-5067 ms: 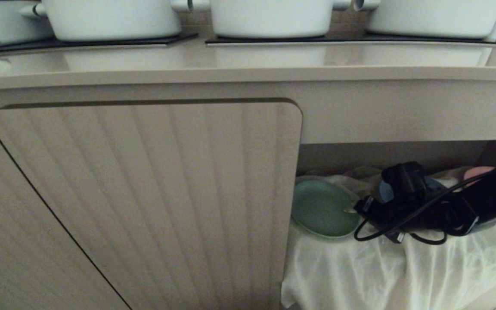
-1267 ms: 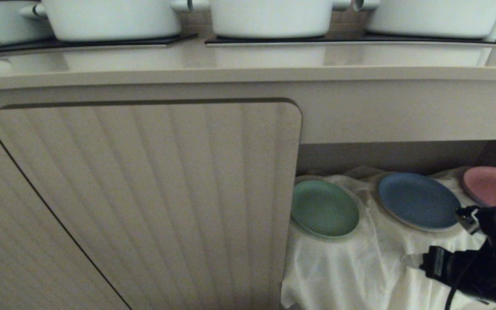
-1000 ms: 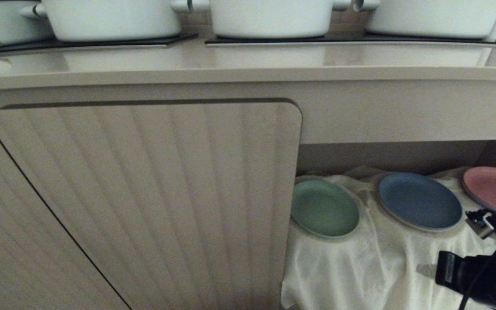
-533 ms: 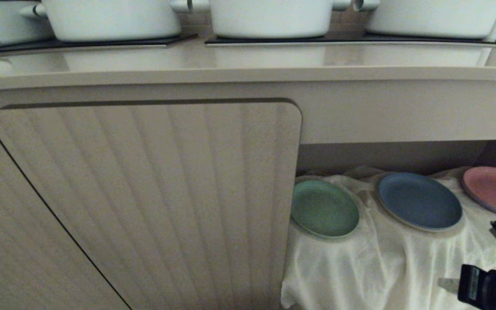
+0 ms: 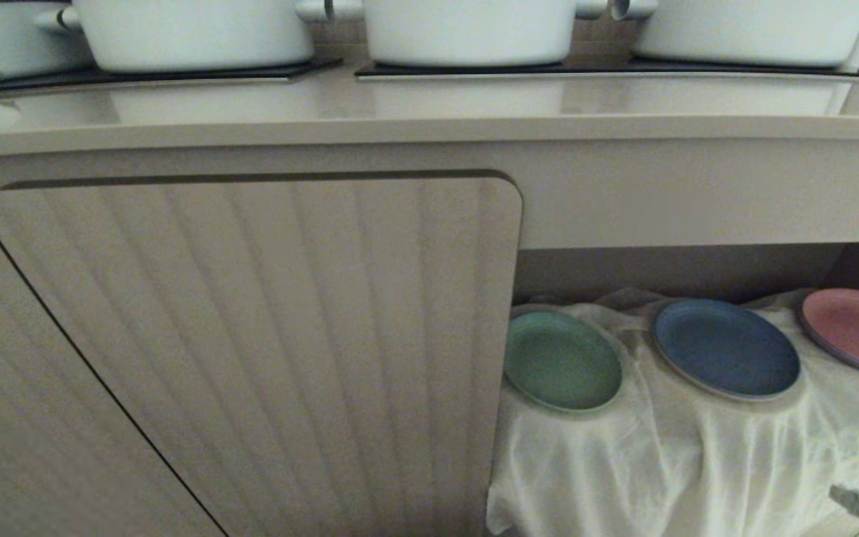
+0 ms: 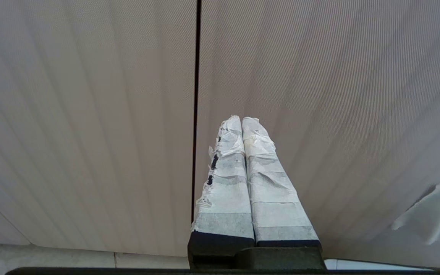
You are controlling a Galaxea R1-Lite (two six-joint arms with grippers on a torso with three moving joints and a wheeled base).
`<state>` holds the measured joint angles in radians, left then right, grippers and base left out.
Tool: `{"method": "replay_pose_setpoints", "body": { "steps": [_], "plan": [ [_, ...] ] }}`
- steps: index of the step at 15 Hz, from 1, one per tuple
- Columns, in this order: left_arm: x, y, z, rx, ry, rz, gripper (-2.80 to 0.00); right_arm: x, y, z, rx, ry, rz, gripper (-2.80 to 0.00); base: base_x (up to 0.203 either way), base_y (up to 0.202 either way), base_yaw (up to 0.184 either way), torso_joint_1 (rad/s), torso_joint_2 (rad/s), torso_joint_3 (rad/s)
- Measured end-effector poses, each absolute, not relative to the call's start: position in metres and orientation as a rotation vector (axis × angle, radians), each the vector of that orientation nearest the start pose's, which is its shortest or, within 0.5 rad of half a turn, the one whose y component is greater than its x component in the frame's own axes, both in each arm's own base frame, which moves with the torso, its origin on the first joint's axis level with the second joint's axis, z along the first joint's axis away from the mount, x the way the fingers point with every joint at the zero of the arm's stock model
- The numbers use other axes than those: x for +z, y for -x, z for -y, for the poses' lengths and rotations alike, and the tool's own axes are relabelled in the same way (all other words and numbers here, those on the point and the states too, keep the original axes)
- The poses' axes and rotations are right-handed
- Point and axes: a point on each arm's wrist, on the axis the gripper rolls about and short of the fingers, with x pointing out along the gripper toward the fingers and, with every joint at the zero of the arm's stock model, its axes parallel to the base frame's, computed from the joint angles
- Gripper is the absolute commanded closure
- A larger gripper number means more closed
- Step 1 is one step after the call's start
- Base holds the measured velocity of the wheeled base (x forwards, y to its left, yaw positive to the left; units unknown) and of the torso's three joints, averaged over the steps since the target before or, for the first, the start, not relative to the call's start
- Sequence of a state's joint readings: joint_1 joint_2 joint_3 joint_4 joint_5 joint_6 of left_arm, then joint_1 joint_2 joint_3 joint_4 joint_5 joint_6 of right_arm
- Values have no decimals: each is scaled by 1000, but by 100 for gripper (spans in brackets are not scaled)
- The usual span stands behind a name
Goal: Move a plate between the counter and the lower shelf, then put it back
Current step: Pick up the plate in the cupboard
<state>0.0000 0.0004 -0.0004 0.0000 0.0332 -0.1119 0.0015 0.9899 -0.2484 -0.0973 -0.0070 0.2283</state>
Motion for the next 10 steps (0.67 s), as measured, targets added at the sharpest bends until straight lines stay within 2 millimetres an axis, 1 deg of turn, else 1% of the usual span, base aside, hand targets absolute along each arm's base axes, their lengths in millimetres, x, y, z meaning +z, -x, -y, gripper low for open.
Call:
{"method": "replay_pose_setpoints", "body": {
  "steps": [2,5,7,10],
  "plan": [
    [76,23,-1,33,112,2,0,129,-86,2,-124,-181,-582,0,0,0,0,0,0,0],
    [76,23,-1,33,112,2,0,132,-67,2,-131,-164,-484,0,0,0,0,0,0,0],
    [76,23,-1,33,112,2,0,128,-51,2,-112,-125,-414,0,0,0,0,0,0,0],
    [76,23,-1,33,112,2,0,116,-28,1,-80,-55,-302,0,0,0,0,0,0,0]
  ]
}}
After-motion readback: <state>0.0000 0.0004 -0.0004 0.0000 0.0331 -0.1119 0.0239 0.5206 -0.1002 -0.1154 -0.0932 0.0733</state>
